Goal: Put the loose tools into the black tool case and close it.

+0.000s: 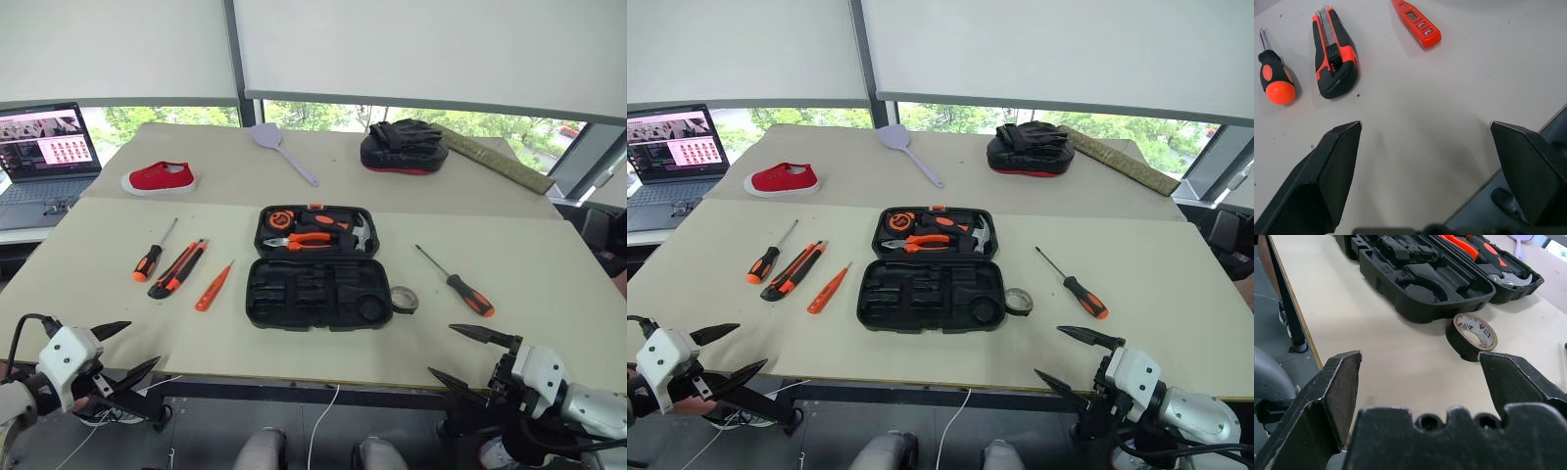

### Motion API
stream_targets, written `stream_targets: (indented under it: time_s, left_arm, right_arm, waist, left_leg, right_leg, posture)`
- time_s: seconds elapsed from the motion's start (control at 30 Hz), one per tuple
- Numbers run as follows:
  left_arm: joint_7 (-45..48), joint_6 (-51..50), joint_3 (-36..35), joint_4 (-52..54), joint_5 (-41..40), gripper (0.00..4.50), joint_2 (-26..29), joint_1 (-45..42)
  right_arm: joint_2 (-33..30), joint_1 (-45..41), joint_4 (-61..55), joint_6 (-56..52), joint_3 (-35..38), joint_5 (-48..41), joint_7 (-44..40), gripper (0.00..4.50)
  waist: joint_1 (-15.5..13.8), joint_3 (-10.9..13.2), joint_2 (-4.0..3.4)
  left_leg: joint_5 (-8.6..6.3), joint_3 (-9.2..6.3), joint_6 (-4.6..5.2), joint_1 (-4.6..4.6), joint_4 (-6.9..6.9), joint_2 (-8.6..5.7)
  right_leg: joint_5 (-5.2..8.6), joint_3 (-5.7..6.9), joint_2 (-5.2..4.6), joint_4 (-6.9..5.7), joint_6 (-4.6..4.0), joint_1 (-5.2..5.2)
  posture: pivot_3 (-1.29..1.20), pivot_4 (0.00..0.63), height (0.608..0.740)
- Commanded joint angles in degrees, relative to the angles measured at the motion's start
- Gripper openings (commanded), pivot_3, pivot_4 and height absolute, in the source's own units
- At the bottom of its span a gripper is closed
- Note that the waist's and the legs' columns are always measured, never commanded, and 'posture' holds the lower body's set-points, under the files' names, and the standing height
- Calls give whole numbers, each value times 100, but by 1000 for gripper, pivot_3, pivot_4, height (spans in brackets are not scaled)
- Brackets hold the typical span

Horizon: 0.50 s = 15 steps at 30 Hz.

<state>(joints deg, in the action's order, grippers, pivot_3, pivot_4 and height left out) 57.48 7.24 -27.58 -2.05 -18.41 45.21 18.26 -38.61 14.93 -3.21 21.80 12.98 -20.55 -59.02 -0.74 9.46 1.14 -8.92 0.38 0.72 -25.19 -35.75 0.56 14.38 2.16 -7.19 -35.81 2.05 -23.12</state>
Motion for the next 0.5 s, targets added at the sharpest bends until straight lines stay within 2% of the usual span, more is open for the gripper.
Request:
stream_targets:
  time_s: [0.03,0.13,0.2,0.33,0.43,0.5]
  left_arm:
    - [-308,-777,-212,197,-642,4500,-45,-289]
    - [-778,-2291,-562,451,-1567,4500,-112,-506]
    - [-943,-2593,-750,541,-1698,4500,-157,-417]
    - [-1471,-2990,-1211,292,-1699,4500,-289,-289]
    - [-2242,-3509,-1806,203,-1974,4500,-614,-236]
    - [-2435,-3634,-1943,347,-2077,4500,-700,-304]
  right_arm:
    - [72,-171,-208,-75,5,-293,7,4442]
    - [151,-435,-734,-706,-119,-900,68,4442]
    - [174,-542,-1052,-1056,-111,-1204,163,4442]
    - [448,-896,-1512,-1073,-187,-1149,504,4442]
    - [611,-1025,-1864,-1312,-290,-1377,606,4442]
    - [643,-1047,-1942,-1392,-285,-1406,646,4442]
  waist:
    - [0,0,0]
    - [3,3,3]
    - [27,3,3]
    - [55,3,4]
    - [26,2,6]
    - [3,2,11]
  left_leg:
    - [0,0,0,0,0,0]
    - [1,-1,0,1,-13,17]
    - [1,-1,0,1,-15,23]
    - [1,3,1,4,-13,25]
    - [-2,3,-4,4,-13,33]
    - [-3,3,-5,4,-13,33]
  right_leg:
    - [0,0,0,0,0,0]
    - [-4,3,12,-14,-1,1]
    - [-9,4,18,-15,-1,5]
    - [-27,-2,28,-20,19,12]
    - [-26,3,39,-21,16,-4]
    - [-26,2,38,-20,15,-3]
  posture:
    - [0,150,740]
    - [0,150,740]
    - [0,150,740]
    - [0,150,740]
    - [0,150,740]
    - [0,150,740]
